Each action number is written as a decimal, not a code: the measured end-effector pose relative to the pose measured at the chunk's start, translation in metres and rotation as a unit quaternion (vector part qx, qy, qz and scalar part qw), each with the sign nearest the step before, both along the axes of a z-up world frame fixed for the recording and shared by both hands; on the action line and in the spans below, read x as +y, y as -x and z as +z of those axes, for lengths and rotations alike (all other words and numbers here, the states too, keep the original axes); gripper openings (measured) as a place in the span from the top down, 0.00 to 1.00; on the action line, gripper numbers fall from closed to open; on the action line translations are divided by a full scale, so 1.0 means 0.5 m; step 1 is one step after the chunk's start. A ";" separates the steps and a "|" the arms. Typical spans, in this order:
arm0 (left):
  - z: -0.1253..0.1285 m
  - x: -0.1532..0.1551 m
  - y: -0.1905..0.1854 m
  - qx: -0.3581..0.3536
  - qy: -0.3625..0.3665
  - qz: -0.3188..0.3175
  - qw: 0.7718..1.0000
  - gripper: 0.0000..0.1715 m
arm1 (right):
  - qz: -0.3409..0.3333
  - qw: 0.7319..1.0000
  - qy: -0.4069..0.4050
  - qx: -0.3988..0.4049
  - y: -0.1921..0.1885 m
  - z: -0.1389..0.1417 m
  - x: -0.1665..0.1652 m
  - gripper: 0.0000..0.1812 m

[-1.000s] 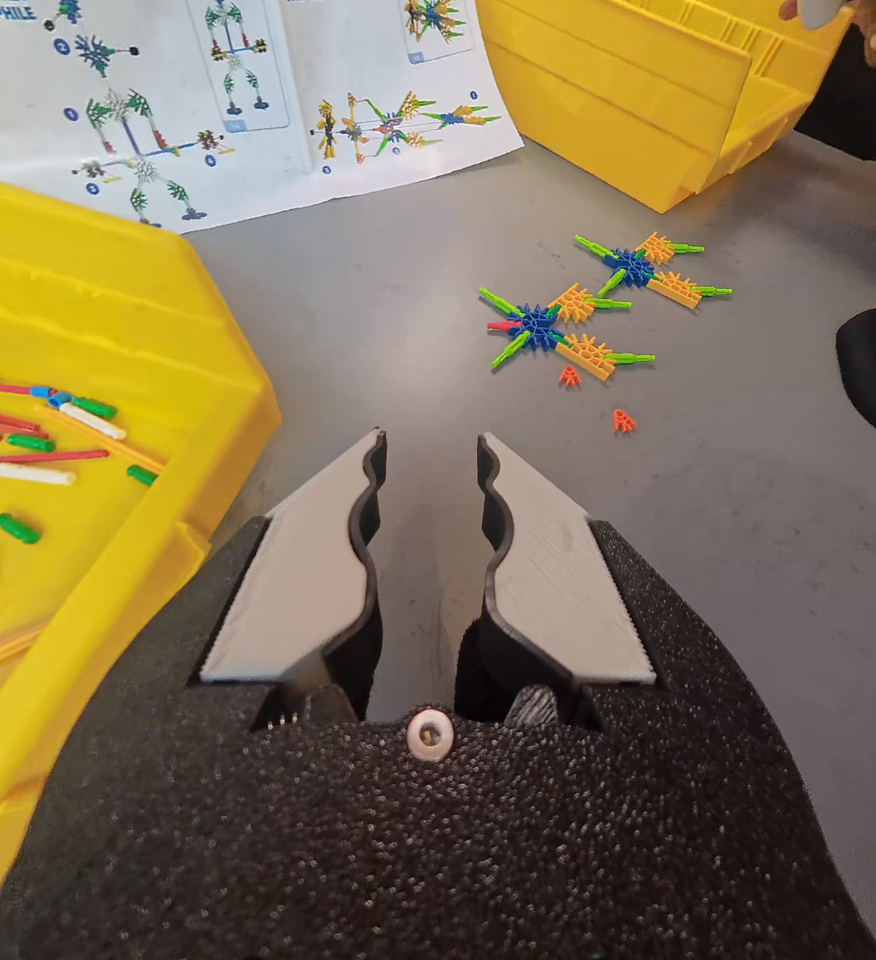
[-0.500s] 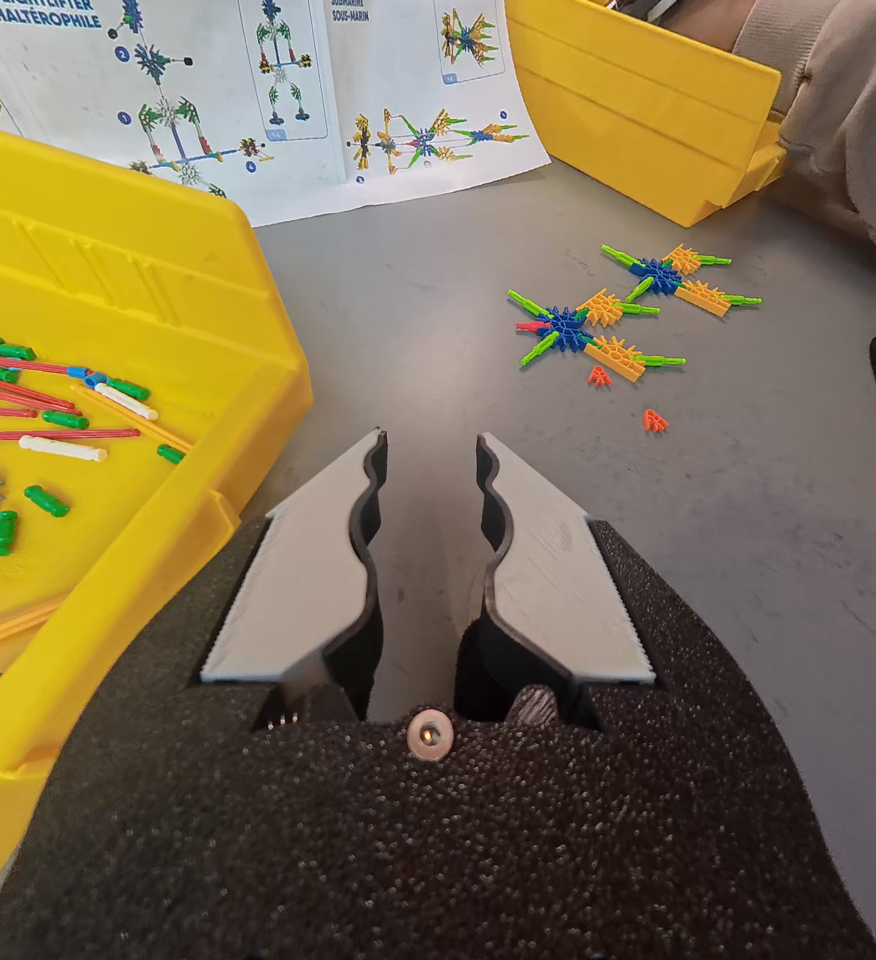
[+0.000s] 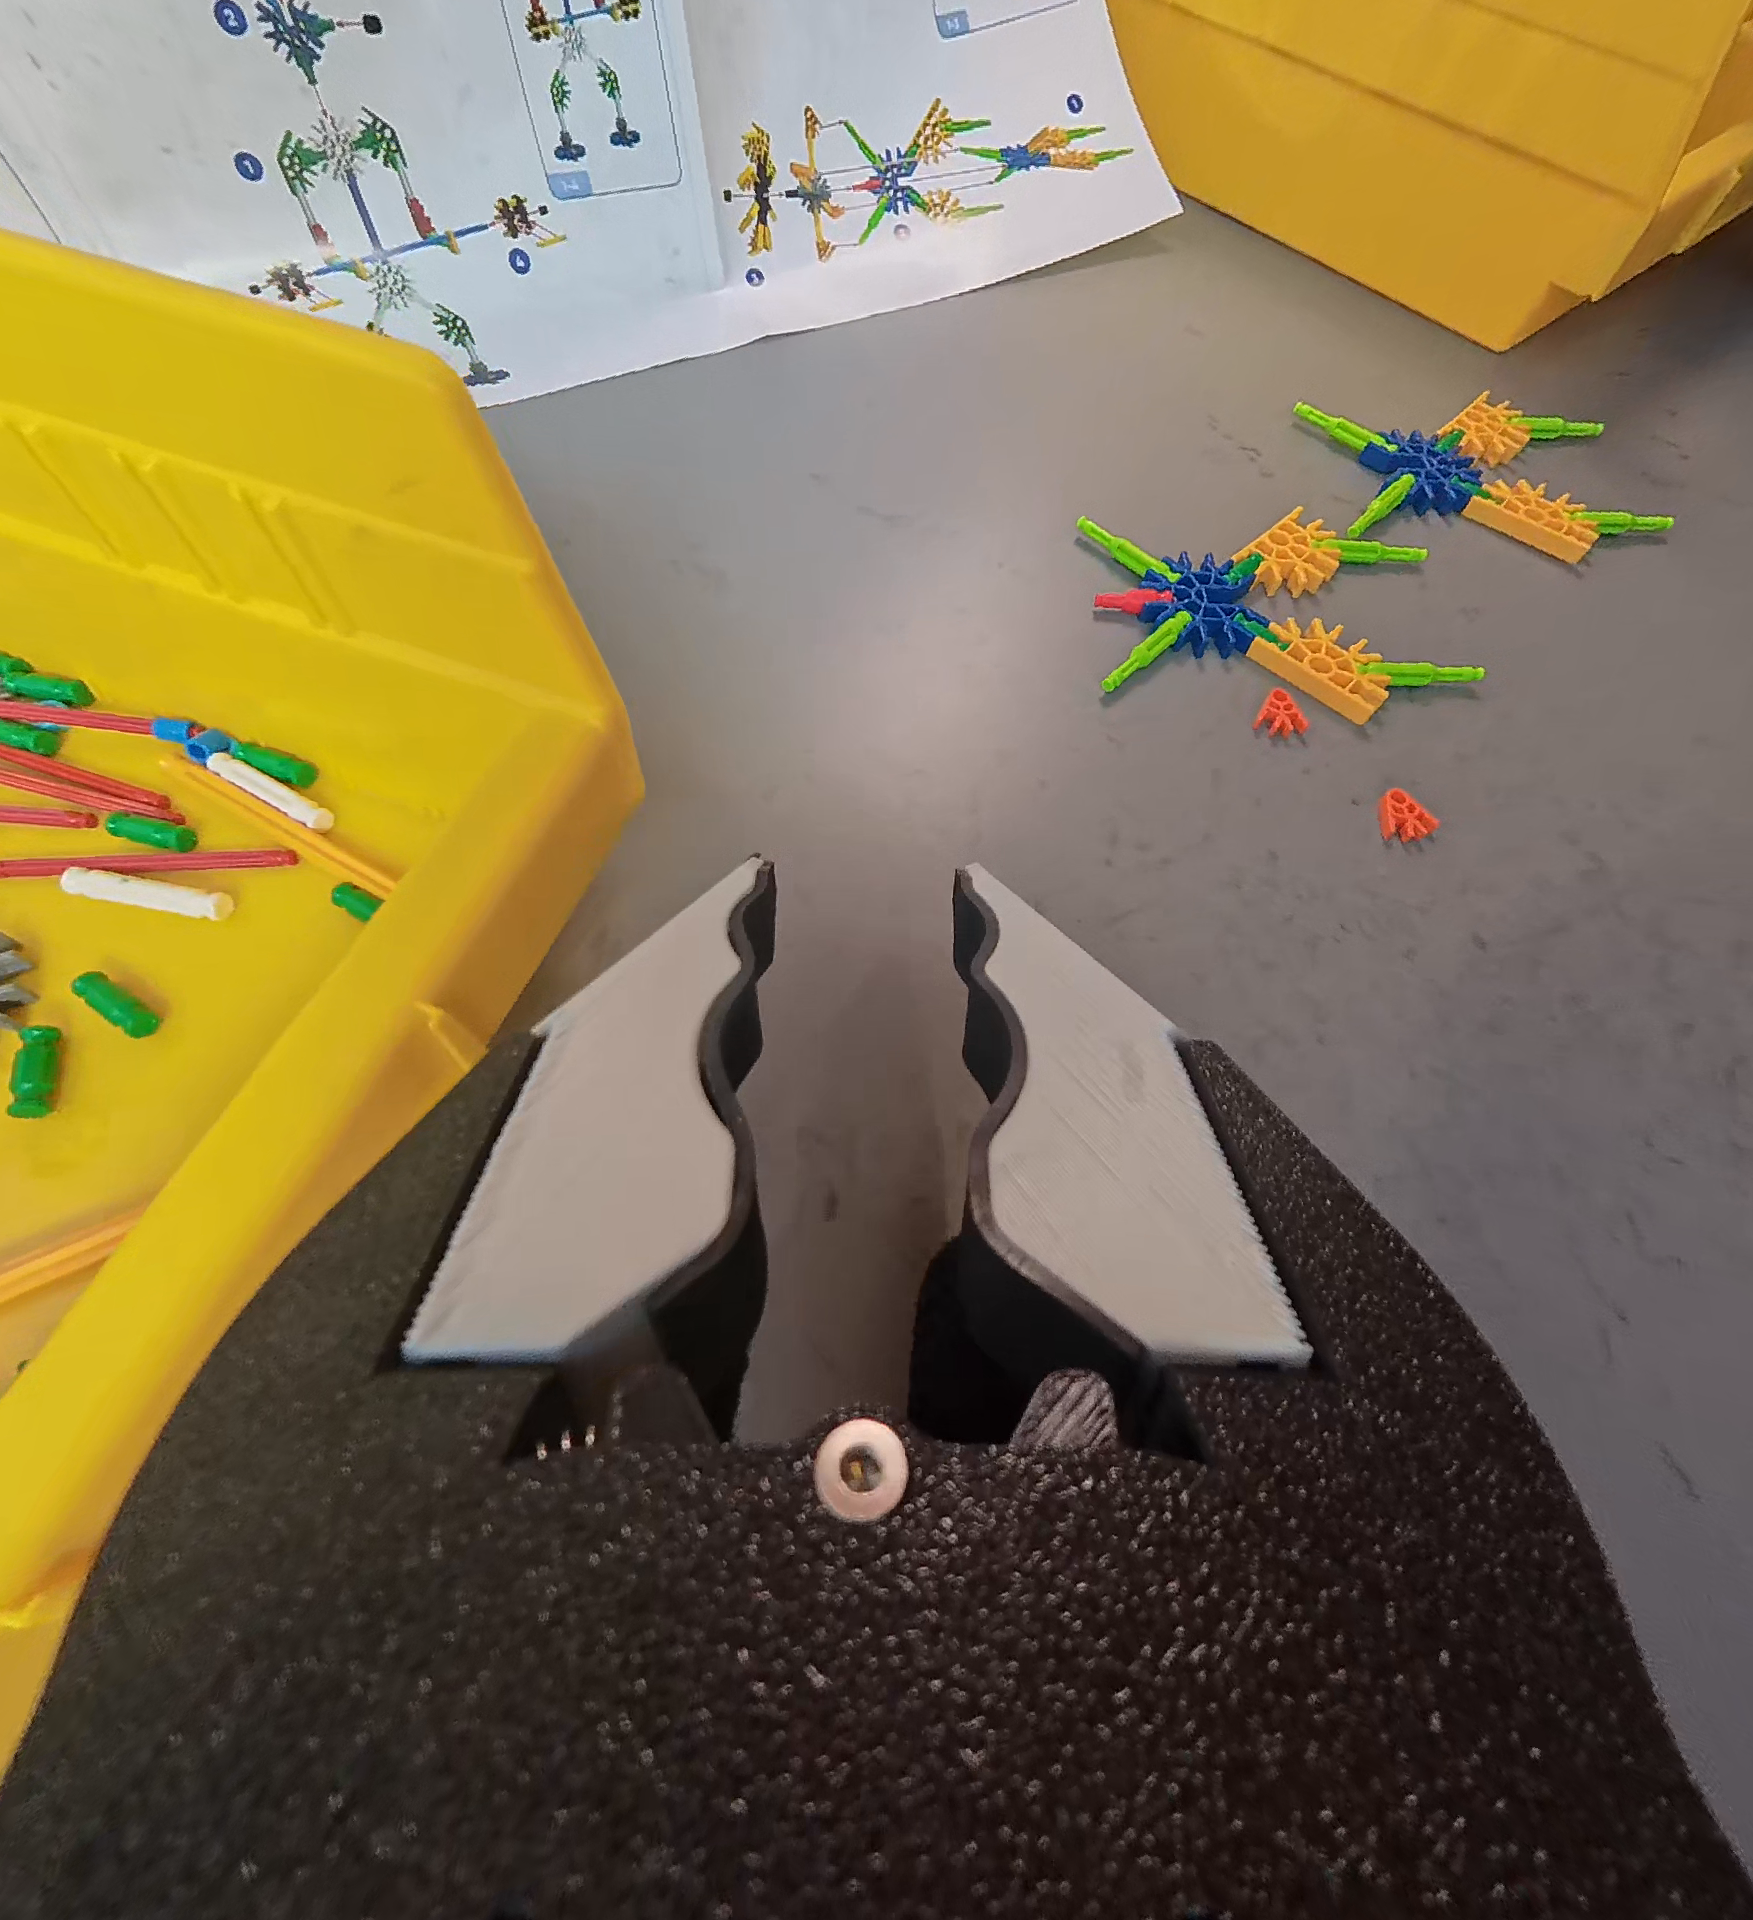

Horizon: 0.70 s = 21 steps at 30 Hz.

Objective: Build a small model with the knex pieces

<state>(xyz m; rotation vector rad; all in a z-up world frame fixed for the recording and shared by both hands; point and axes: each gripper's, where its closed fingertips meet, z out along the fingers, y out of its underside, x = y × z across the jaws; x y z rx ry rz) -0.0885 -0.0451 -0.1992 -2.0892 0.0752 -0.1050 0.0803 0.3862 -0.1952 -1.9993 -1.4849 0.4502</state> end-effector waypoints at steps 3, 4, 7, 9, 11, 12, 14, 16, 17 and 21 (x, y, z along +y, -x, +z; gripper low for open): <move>0.000 0.000 -0.001 0.009 -0.002 0.001 1.000 0.80 | -0.022 0.999 0.025 -0.033 -0.003 -0.032 0.015 0.97; 0.000 0.000 -0.001 0.011 -0.002 0.001 1.000 0.80 | -0.024 0.998 0.038 -0.032 -0.001 -0.038 0.013 0.97; -0.003 0.000 0.001 0.010 0.002 0.003 1.000 0.80 | -0.025 0.998 0.045 -0.037 -0.002 -0.046 0.011 0.96; -0.004 0.001 0.002 0.008 0.005 0.004 1.000 0.80 | -0.026 0.998 0.046 -0.041 -0.005 -0.046 0.010 0.96; -0.005 0.001 0.001 0.007 0.005 0.002 1.000 0.80 | -0.023 0.998 0.044 -0.041 -0.007 -0.046 0.007 0.96; -0.005 0.001 0.001 0.007 0.005 0.002 1.000 0.80 | -0.020 0.998 0.045 -0.041 -0.007 -0.046 0.004 0.96; -0.004 0.001 0.000 0.007 0.005 0.000 1.000 0.80 | -0.016 0.998 0.045 -0.043 -0.010 -0.046 -0.002 0.97; -0.004 0.001 -0.001 0.008 0.003 -0.001 1.000 0.80 | -0.009 0.998 0.051 -0.045 -0.012 -0.046 -0.010 0.98; -0.003 0.001 -0.002 0.009 0.002 -0.002 1.000 0.80 | -0.004 0.997 0.057 -0.044 -0.012 -0.045 -0.016 0.99; 0.000 0.000 -0.002 0.007 -0.002 -0.003 1.000 0.80 | -0.005 0.998 0.057 -0.031 -0.020 -0.033 -0.018 1.00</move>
